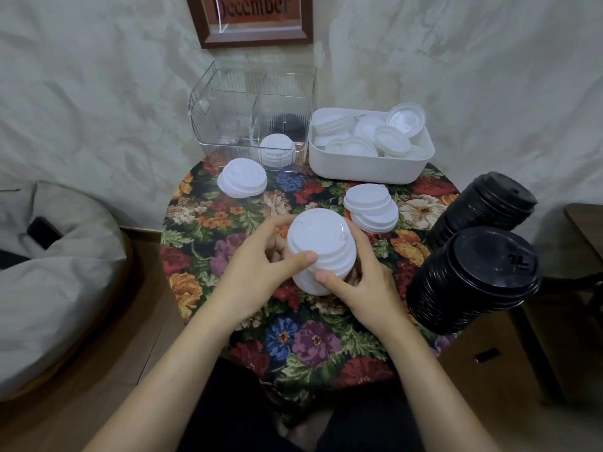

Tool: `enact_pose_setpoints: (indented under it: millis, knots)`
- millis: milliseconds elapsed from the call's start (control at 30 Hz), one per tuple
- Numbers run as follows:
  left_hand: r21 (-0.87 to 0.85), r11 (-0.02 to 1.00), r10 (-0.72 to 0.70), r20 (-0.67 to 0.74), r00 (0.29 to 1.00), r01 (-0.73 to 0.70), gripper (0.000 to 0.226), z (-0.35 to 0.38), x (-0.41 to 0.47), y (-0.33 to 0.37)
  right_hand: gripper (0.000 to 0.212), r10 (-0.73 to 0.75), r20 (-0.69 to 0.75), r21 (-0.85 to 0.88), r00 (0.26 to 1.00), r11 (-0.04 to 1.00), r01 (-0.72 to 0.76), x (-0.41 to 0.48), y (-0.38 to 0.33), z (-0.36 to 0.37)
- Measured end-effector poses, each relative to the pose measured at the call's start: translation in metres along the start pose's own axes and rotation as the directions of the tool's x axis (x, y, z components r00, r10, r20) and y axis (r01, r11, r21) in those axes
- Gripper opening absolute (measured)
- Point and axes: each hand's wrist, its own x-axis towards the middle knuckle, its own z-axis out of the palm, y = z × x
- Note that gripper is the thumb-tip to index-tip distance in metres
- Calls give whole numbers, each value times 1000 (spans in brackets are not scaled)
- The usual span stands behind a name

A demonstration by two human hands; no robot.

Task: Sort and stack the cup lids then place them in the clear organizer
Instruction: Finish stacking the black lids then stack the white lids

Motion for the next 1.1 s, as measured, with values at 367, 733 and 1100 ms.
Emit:
enact_pose_setpoints:
  millis: [367, 733, 1100]
  knots:
    - [261, 965, 21, -31, 999, -13, 58, 4, -4, 5, 90, -18, 6, -11, 1000, 1000, 18, -1, 0, -1]
    - [155, 986, 47, 138, 989, -68, 59, -5, 4, -19, 74, -36, -6, -49, 999, 998, 35, 1, 3, 0]
    - [154, 984, 63, 148, 987, -86, 47, -7, 7, -24, 80, -79, -76, -103, 994, 992, 71, 10, 5, 7]
